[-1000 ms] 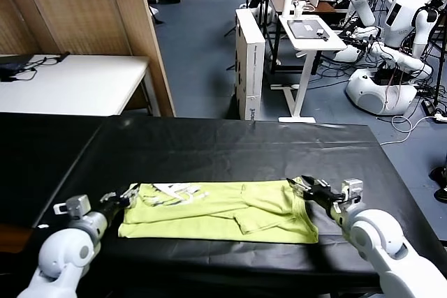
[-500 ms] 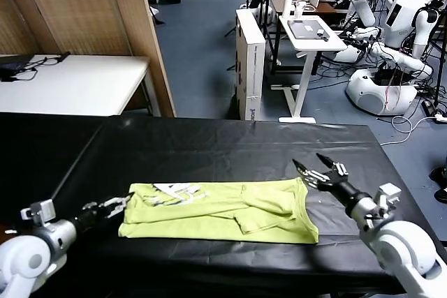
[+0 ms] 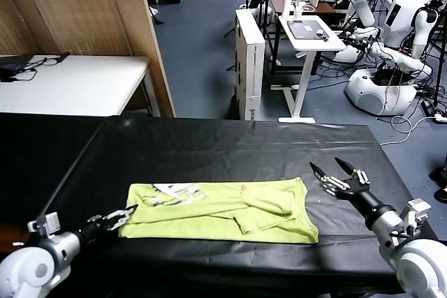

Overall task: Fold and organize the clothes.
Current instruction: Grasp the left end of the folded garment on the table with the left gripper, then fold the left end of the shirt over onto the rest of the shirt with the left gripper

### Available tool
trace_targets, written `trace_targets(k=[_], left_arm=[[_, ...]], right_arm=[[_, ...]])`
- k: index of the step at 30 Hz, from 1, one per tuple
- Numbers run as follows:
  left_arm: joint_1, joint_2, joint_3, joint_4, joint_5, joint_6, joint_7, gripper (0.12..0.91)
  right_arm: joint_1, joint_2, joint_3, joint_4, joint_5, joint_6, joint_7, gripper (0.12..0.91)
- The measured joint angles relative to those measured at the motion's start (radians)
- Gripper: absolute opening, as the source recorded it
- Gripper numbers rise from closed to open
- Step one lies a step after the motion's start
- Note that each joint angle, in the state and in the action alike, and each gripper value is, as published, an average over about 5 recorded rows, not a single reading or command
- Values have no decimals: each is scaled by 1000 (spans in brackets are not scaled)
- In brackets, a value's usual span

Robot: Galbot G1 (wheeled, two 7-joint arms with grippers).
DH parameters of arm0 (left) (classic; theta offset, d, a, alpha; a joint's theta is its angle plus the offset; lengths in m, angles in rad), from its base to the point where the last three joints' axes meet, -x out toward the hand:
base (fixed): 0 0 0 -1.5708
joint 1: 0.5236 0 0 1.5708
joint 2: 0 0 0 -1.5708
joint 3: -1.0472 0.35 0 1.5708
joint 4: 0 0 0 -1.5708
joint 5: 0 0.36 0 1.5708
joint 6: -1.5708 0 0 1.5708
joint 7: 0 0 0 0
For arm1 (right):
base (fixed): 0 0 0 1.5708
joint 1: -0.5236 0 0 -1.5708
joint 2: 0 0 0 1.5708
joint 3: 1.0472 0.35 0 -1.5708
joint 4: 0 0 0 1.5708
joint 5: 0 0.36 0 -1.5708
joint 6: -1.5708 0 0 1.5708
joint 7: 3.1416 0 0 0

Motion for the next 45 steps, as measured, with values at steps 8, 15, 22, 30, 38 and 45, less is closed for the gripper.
trace_targets(k=[8,15,22,30,38,45], left_arm=[[12,-21,22,-20,1,-1,5,907],[0,-29,36,-22,-4,0,5,899],[-4,-30,40,-17,-11,2,-5,700],[-13,-33,46,-32,-37,10,-40,220],[-12,-22,20,-66,1,9,-80,179],[24,55,-56,-82,114,8,-70,178]], right_arm=[[17,3,-11,-6,-4,-4,3,907],[26,13,-27,-4,-14,-5,3,907],[35,30,-44,-2,-36,-4,4,907],[49,46,-59,-10,-54,-2,4,907],[56,63,-63,-26,-71,-1,20,907],[78,87,-78,-53,-92,0,37,907]])
